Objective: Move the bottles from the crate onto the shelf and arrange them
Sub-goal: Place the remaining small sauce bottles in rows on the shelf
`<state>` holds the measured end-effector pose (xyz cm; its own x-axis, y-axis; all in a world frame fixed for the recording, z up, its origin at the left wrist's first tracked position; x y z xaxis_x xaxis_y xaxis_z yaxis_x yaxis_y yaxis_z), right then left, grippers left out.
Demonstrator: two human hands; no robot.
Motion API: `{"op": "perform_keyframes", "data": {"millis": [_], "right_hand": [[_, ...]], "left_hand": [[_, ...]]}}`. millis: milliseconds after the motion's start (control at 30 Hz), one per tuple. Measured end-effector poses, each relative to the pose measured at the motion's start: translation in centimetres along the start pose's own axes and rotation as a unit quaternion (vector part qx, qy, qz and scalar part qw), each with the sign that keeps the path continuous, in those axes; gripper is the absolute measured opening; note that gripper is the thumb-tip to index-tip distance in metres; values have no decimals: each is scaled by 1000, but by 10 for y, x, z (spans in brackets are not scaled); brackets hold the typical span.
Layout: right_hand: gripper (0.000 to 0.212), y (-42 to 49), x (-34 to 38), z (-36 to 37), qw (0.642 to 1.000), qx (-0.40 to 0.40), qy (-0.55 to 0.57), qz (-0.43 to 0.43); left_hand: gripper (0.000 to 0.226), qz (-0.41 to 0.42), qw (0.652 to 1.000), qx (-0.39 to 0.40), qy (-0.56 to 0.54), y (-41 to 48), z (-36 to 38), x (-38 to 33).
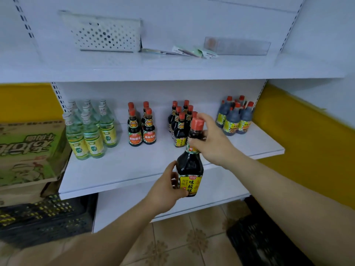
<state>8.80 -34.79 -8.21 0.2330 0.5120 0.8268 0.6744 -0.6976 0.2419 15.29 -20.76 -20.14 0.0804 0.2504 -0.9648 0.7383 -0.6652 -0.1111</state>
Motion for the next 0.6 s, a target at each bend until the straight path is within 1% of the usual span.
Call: {"op": "perform_keyframes", "data": {"millis": [133, 267, 400, 467, 600], "right_hand": [[57, 39, -26, 17, 1000, -6, -1, 1], [57, 85, -51, 25, 999, -1, -33, -26], [58, 134, -86, 36, 996, 33, -50, -60], [56, 160, -104, 41, 990, 59, -89, -94], [56, 196, -135, 53, 967, 108, -169, -155]], "left_hand": [[83, 5, 1000, -10, 9, 53, 3, 11], [88, 23, 997, -34, 70, 108, 15, 21], [89, 3, 996, -70, 62, 159, 41, 30], [89, -17, 993, -99, 54, 183, 55, 37], [84, -46, 988, -132, 66, 221, 75, 60]]}}
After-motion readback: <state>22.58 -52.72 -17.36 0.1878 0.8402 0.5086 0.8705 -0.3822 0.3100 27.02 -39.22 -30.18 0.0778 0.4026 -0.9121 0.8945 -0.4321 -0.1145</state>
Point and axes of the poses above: each hand's wrist, its own y-axis towards the middle knuckle, its own z-axis out of the palm, x = y × z, the point moved 1 cm from there along y, towards the middle knuckle, and after that the axes turned 15 degrees about -x, right-handed, at the moved point
